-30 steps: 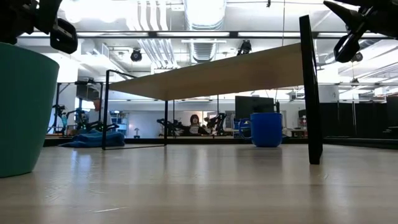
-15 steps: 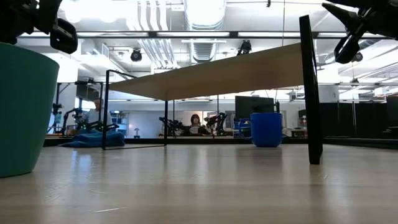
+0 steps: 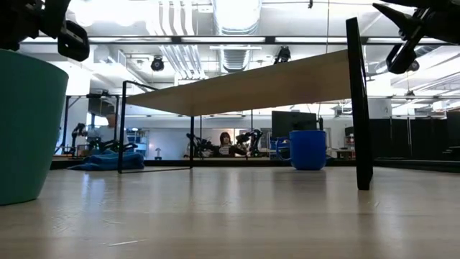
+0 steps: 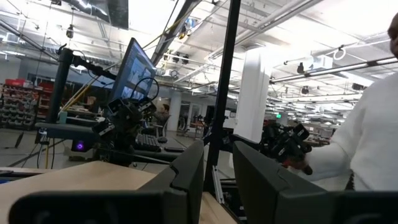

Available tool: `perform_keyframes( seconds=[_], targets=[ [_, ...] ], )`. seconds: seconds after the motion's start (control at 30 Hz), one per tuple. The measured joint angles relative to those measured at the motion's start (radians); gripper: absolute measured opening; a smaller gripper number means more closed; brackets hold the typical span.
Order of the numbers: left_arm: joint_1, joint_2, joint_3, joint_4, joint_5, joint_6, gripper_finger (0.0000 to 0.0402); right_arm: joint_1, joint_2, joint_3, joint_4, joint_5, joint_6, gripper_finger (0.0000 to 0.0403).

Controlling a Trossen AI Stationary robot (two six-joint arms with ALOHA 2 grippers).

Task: Stack small to large cups/mugs on shelf
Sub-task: Put the transparent mug on the shelf

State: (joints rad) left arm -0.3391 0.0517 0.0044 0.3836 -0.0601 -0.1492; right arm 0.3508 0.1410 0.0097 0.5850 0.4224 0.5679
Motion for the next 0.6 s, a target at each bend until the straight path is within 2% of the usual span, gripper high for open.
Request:
perform_keyframes(
  seconds=[0.13, 0.23, 0.33, 0.47, 0.53, 0.6],
  targets=[
    [0.001, -0.003, 0.0, 0.013, -0.073, 0.053, 0.0073, 0.0, 0.0, 0.0, 0.006, 0.023, -0.103, 0.0034],
    [0.001, -0.003, 0.0, 0.049, -0.08, 0.047, 0.0073, 0.0, 0.002, 0.0, 0.038, 0.023, -0.115, 0.0034],
    [0.001, -0.002, 0.0, 0.112, -0.08, 0.049, 0.0073, 0.0, 0.002, 0.0, 0.145, 0.016, -0.146, 0.0034],
    [0.0, -0.001, 0.0, 0.216, -0.081, 0.049, 0.0073, 0.0, 0.002, 0.006, 0.33, -0.063, -0.314, 0.0034],
    [0.0, 0.0, 0.0, 0.258, -0.08, 0.045, 0.0073, 0.0, 0.003, 0.051, 0.319, -0.098, -0.386, 0.0034],
    [0.0, -0.002, 0.0, 0.263, -0.081, 0.028, 0.0073, 0.0, 0.006, 0.132, 0.186, -0.115, -0.444, 0.0034]
  ],
)
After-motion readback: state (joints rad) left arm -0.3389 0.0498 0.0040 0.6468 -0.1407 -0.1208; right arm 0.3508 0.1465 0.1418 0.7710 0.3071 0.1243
